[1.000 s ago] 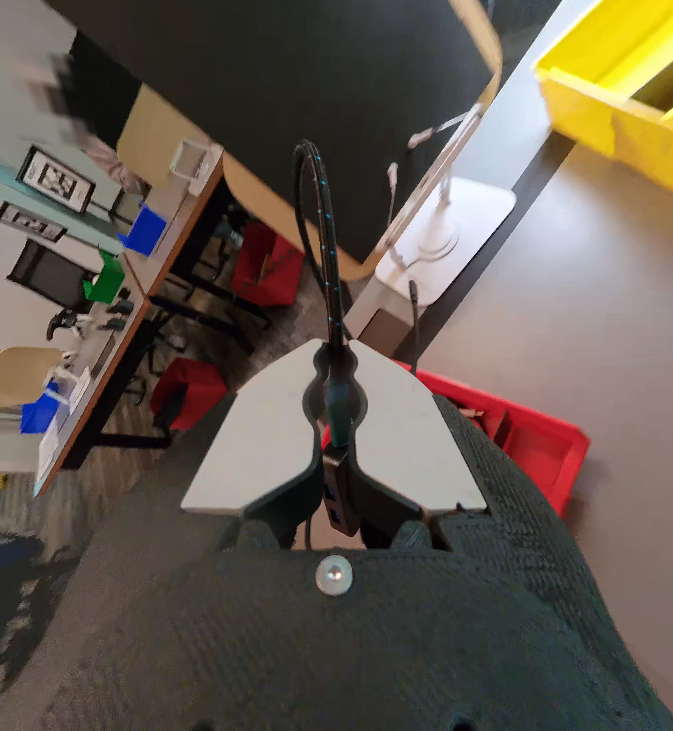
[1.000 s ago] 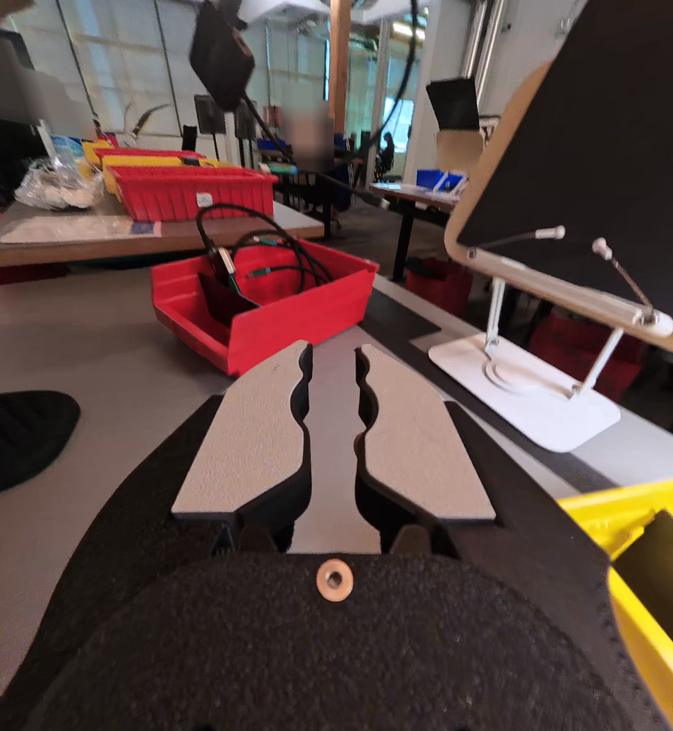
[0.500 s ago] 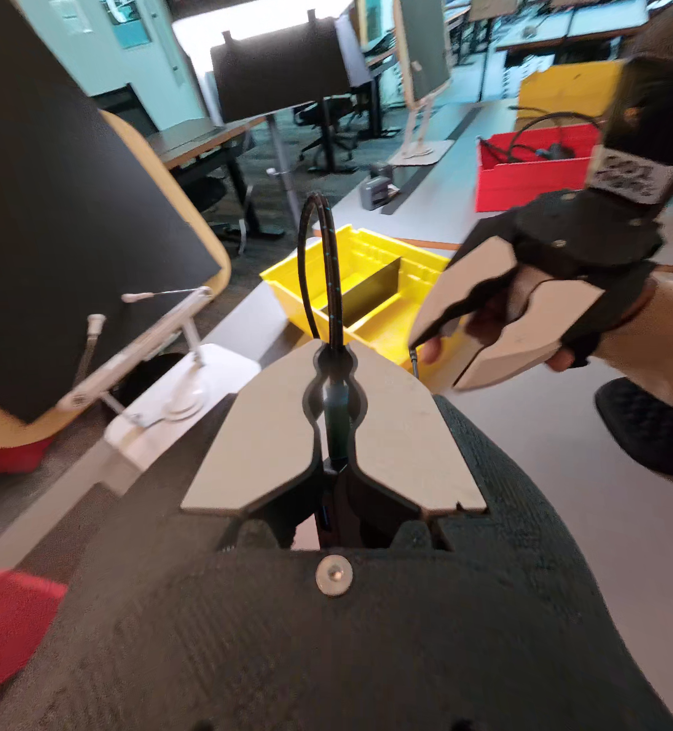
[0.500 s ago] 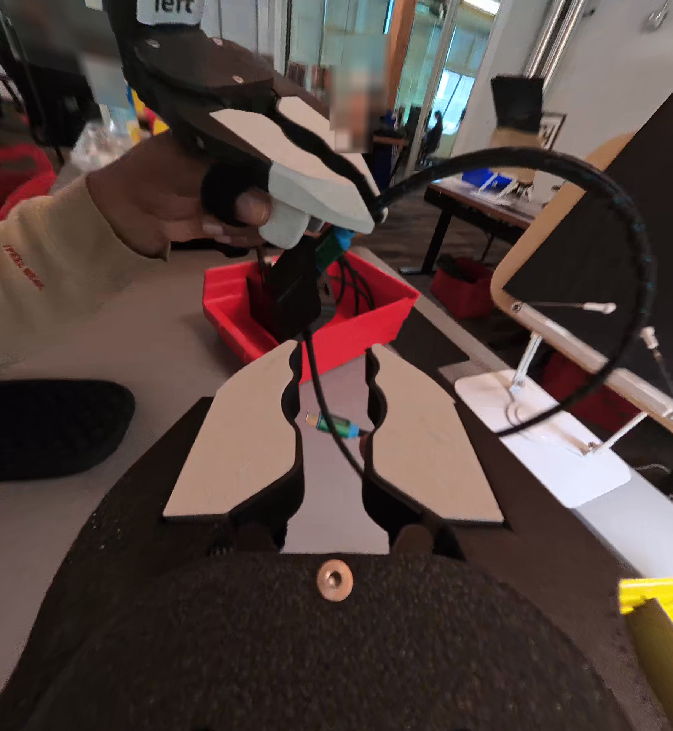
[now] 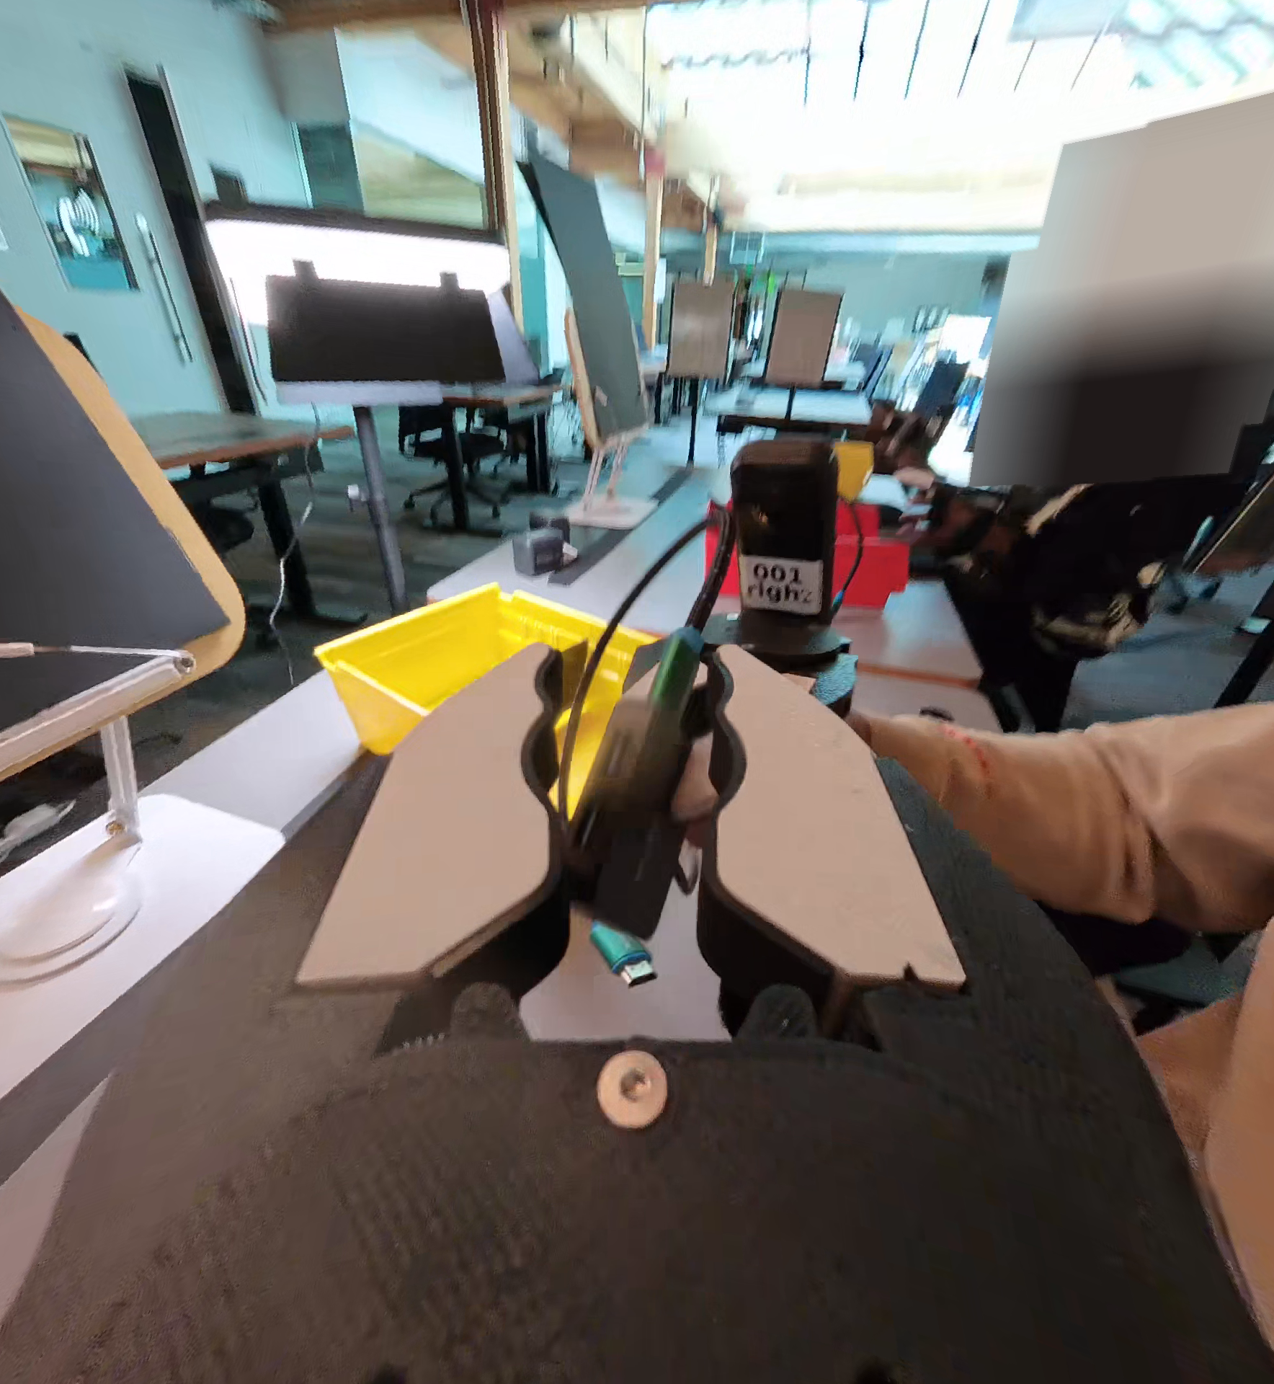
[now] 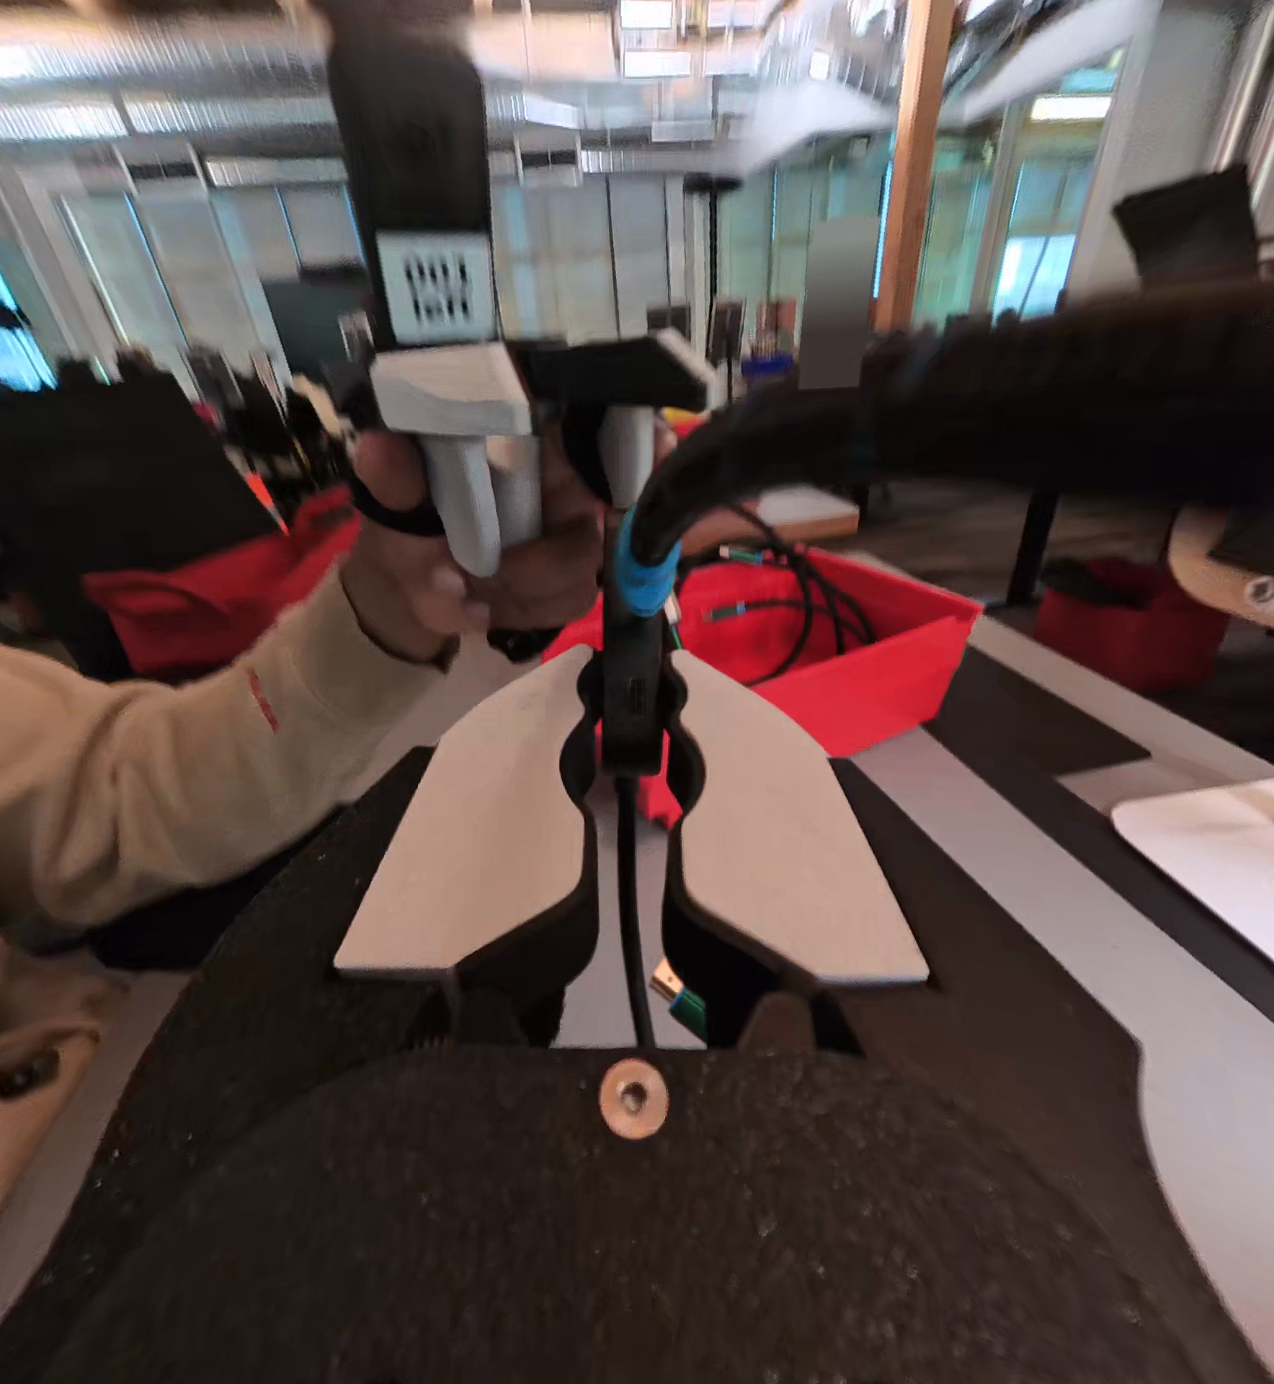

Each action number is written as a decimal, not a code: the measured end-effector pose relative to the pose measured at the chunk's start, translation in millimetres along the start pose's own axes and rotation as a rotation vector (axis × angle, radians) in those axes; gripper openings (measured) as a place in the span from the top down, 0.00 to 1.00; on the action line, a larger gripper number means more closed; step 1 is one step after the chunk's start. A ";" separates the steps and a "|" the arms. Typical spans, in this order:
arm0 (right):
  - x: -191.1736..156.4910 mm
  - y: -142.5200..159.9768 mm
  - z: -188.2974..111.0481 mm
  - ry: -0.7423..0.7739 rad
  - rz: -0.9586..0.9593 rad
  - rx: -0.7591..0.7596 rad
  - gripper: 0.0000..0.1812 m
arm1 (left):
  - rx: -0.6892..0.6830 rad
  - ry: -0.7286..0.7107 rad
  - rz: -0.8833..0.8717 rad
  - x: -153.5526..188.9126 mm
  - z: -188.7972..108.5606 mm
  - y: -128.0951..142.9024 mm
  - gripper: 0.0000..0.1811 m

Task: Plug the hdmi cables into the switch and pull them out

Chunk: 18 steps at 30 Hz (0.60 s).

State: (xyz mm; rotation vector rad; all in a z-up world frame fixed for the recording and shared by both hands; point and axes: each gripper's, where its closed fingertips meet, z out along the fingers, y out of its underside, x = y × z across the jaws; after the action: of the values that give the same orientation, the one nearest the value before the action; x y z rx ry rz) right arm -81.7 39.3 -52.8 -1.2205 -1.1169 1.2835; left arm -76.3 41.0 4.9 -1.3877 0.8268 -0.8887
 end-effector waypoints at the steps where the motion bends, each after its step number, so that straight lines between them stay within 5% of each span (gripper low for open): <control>1: 0.0 -9.9 -4.8 -0.009 0.018 0.059 0.93 | 0.046 0.015 -0.015 0.3 -4.8 -6.1 0.80; 6: -10.1 -49.6 -24.2 -0.095 0.110 0.278 0.92 | 0.072 0.130 -0.066 17.1 3.6 -2.6 0.79; 10: -18.8 -47.0 -19.2 -0.138 0.153 0.226 0.92 | 0.138 0.130 -0.097 22.9 18.2 -2.9 0.90; 18: -1.7 -58.0 -26.0 -0.057 0.249 0.324 0.87 | 0.209 0.086 -0.150 11.8 15.9 -7.0 0.92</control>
State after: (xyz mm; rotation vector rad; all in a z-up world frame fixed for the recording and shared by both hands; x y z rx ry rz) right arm -52.0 41.5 3.4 -1.1056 -0.7735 1.6258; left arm -57.1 37.8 12.7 -1.2466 0.6798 -1.1249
